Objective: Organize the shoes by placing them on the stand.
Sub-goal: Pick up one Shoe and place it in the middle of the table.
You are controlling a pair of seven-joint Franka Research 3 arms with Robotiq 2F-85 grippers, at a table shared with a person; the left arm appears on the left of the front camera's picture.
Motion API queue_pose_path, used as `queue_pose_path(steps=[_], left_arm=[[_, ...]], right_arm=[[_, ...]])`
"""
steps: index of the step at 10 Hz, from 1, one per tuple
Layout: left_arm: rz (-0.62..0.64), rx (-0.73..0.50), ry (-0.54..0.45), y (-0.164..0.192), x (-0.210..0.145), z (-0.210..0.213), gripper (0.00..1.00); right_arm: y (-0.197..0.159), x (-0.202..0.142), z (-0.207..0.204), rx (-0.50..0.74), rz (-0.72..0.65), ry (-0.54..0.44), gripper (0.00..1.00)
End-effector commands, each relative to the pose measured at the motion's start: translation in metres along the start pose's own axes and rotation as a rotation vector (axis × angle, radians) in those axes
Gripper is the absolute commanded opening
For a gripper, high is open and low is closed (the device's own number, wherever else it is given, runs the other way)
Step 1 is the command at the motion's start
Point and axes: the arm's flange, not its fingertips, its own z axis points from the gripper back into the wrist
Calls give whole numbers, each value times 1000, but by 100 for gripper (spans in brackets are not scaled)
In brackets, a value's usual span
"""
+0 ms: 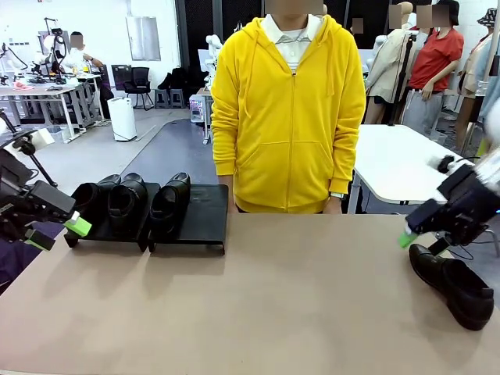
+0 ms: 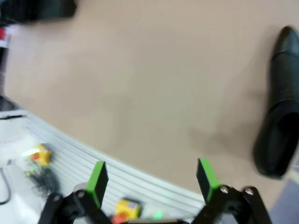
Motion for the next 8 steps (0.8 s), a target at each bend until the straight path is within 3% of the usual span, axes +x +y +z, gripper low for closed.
queue_pose_path(steps=[1,2,3,4,6,8], left_arm=[[16,-18,-1,-1,-2,0,100],[16,-18,-1,-1,-2,0,100],[16,-18,-1,-1,-2,0,100],[16,-18,-1,-1,-2,0,100],[16,-18,-1,-1,-2,0,100],[16,-18,-1,-1,-2,0,100]], right_arm=[[-19,2,-24,-311,70,-36,100],[-24,1,-21,-347,52,-110,100],[-23,-5,-7,-211,-53,-117,100],[-14,14,-19,-252,116,-33,100],[-24,16,-12,-266,70,-72,100],[-50,25,-28,-300,37,-22,100]])
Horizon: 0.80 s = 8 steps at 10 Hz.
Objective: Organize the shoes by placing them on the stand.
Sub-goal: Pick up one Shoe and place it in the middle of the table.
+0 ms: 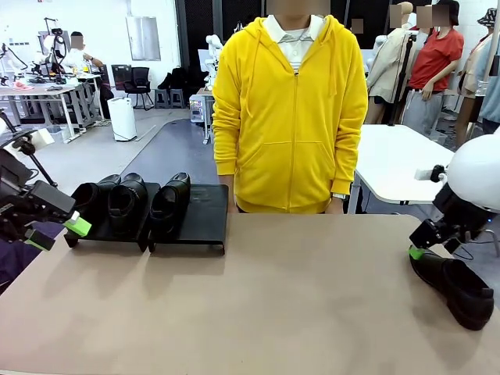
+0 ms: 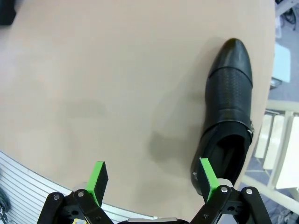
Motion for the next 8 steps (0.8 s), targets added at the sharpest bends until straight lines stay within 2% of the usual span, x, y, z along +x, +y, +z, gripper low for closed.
queue_pose_path(steps=[1,4,8], left_arm=[[15,-18,-1,-1,-2,0,100],[15,-18,-1,-1,-2,0,100],[15,-18,-1,-1,-2,0,100]], right_arm=[[-18,8,-18,-36,-23,53,100],[-40,8,-40,-68,-90,89,100],[-59,8,-58,-44,-146,131,100]])
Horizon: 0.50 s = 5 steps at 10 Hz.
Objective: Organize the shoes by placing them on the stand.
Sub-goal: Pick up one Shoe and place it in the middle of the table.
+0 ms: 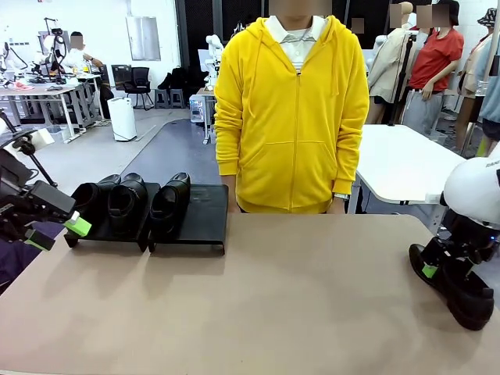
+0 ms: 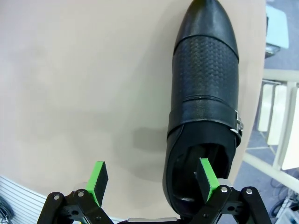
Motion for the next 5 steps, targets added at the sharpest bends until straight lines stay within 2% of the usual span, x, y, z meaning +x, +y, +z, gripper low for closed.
queue_pose_path(steps=[1,5], left_arm=[[15,-18,-1,-1,-2,0,100],[15,-18,-1,-1,-2,0,100]], right_arm=[[-8,8,-5,-19,-32,21,100],[-13,8,-21,-10,-72,79,100]])
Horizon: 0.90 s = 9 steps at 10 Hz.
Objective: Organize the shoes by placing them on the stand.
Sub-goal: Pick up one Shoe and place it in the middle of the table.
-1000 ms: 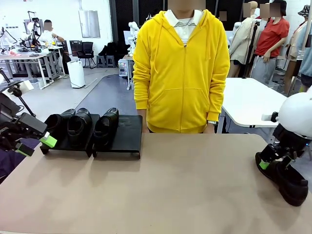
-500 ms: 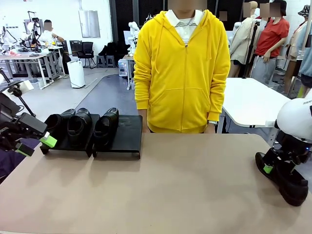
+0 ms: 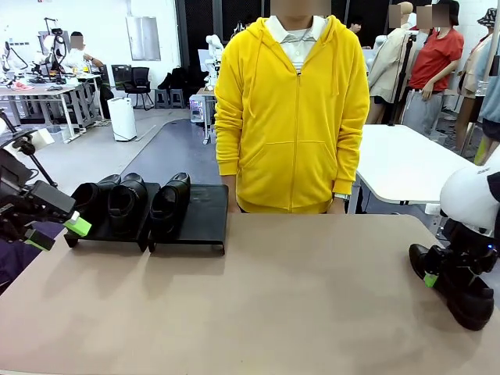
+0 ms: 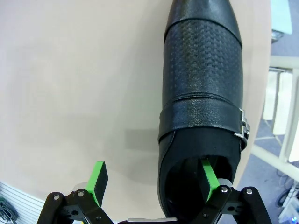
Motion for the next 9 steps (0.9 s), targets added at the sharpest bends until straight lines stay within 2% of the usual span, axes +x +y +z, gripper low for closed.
queue_pose_path(steps=[1,2,3,9], left_arm=[[15,-18,-1,-1,-2,0,100],[15,-18,-1,-1,-2,0,100],[15,-18,-1,-1,-2,0,100],[15,-18,-1,-1,-2,0,100]], right_arm=[[-1,7,5,-14,-21,20,43],[0,8,4,-25,-11,22,0],[-1,9,4,-59,-19,17,0],[-2,10,-1,-66,2,44,0]])
